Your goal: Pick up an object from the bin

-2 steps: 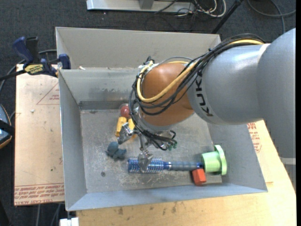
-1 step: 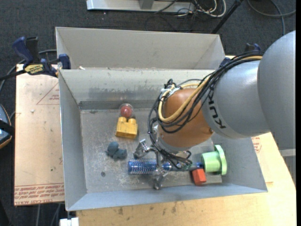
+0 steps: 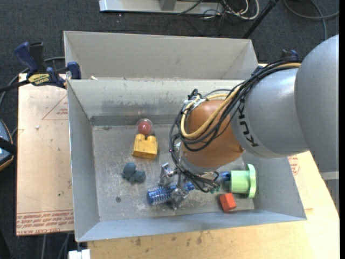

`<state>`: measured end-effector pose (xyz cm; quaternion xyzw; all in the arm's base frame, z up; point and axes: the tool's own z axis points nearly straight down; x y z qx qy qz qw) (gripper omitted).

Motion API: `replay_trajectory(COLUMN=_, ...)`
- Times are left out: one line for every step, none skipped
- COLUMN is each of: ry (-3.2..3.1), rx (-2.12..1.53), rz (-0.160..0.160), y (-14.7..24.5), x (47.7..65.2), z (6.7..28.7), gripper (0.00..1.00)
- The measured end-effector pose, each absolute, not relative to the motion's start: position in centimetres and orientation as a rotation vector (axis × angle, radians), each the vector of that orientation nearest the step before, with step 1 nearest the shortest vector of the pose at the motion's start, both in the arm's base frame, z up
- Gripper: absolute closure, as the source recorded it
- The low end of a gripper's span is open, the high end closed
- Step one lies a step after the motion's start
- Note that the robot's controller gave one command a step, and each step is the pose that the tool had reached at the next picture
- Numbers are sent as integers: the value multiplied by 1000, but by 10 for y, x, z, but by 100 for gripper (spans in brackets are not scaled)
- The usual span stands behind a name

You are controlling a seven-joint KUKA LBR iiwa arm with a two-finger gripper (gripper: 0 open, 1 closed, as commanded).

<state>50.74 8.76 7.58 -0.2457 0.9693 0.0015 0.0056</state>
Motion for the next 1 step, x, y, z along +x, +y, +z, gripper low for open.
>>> replay_trajectory(ry=2897, rx=-1195, rz=-1, y=75, x=539, z=221, gripper=100)
